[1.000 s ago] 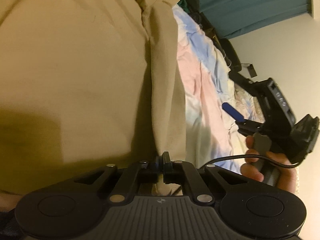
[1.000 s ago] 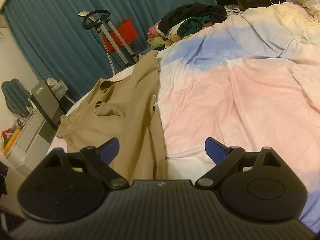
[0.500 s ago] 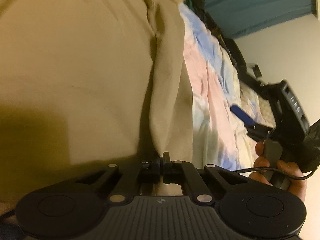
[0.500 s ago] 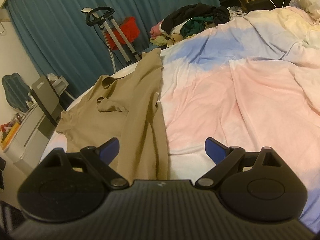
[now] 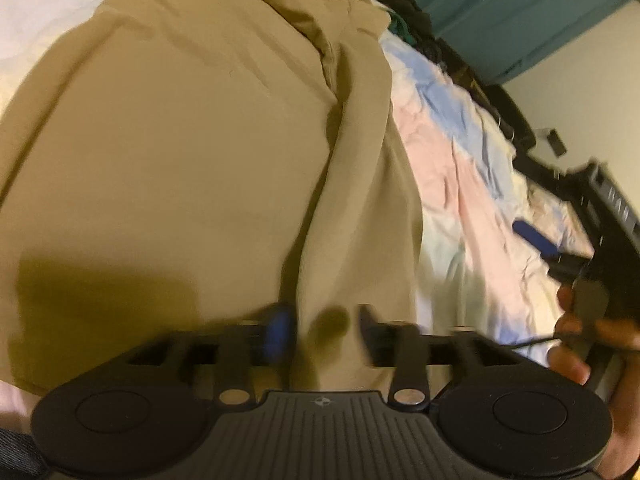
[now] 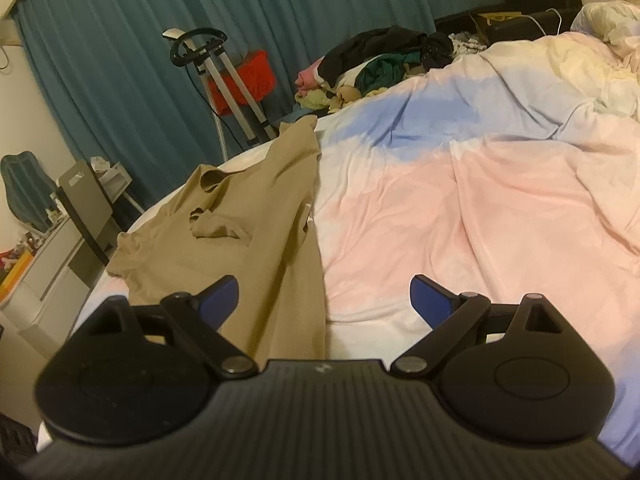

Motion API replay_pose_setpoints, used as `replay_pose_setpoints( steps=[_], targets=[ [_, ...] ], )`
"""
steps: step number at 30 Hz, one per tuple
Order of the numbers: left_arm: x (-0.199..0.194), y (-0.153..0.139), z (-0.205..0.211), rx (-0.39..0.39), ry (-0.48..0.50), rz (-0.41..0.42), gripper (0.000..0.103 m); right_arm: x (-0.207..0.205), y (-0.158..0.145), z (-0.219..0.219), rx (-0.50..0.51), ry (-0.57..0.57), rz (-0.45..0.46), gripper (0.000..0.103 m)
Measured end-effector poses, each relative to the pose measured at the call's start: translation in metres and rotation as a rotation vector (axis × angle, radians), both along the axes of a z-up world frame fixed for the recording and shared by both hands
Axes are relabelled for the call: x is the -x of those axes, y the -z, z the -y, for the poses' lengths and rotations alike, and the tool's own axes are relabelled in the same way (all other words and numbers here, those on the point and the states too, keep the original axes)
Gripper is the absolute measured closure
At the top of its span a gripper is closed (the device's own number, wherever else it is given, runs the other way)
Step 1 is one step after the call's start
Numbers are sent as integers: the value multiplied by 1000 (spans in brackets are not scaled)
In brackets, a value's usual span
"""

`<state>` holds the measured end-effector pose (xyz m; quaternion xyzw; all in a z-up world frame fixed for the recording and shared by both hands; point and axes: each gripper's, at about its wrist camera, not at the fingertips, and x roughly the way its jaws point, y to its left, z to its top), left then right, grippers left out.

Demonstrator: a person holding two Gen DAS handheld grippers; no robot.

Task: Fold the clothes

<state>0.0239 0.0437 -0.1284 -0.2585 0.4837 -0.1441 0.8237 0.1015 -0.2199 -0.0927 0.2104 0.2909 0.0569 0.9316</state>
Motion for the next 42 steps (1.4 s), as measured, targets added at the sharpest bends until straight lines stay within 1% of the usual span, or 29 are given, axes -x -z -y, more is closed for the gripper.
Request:
replay_pose_setpoints(
  steps=[2,4,5,8,10,12,16,19,21,22,23,24,25,26,27,28,29,32,34,35,36,37,38,39,42],
  targets=[
    [-9,-4,-3,19,-32,5,34,1,-2,0,5,11,11,9],
    [-27,-7,-8,33,-65,7,29,1,-2,0,8,22,19,9],
    [-38,-9,-10,40,-85,9,28,1,-3,1,4,25,21,9],
    [-83,-12,-16,75,-144,33,28,-1,-4,2,-24,19,45,9],
    [-117,-11,-21,108,-197,43,28,-3,-5,1,-16,27,60,9],
    [-152,-9,-23,119,-232,68,27,-8,-4,1,-20,30,63,9],
    [-217,2,-18,102,-287,150,28,-19,7,3,-53,33,30,9],
    [-251,16,-24,139,-371,166,28,-32,15,3,-53,43,11,9],
    [-271,19,-28,163,-418,188,29,-44,21,1,-59,47,1,9],
    [-281,20,-26,165,-431,202,32,-50,24,0,-64,48,-3,9],
    [-290,19,-21,156,-435,217,43,-57,27,-1,-69,49,-7,9],
    [-298,18,-17,138,-432,223,57,-61,30,-2,-70,43,-8,9],
    [-306,14,-15,98,-427,231,68,-66,34,-4,-66,37,-12,9],
    [-313,9,-13,41,-422,245,97,-70,38,-6,-61,31,-16,9],
    [-320,3,-11,-15,-416,259,100,-74,41,-7,-60,28,-27,9],
    [-327,-2,-9,-72,-410,273,100,-77,44,-8,-60,24,-37,9],
    [-332,-5,-8,-113,-407,279,100,-80,47,-8,-66,23,-44,9],
    [-341,-8,-9,-183,-404,273,99,-85,53,-7,-71,25,-58,9],
    [-347,-10,-10,-231,-402,269,96,-88,57,-6,-69,29,-65,9],
    [-351,-12,-10,-254,-401,267,88,-88,58,-5,-72,29,-70,9],
    [-348,-12,-10,-260,-393,265,85,-88,59,-5,-75,29,-74,9],
    [-337,-14,-10,-251,-376,264,75,-87,58,-5,-78,31,-73,9],
    [-324,-16,-9,-243,-355,265,61,-87,57,-5,-78,31,-68,9],
    [-308,-18,-8,-236,-330,262,50,-86,55,-6,-71,29,-61,9],
    [-252,-23,-4,-217,-237,241,47,-82,49,-8,-51,24,-38,9]
  ],
)
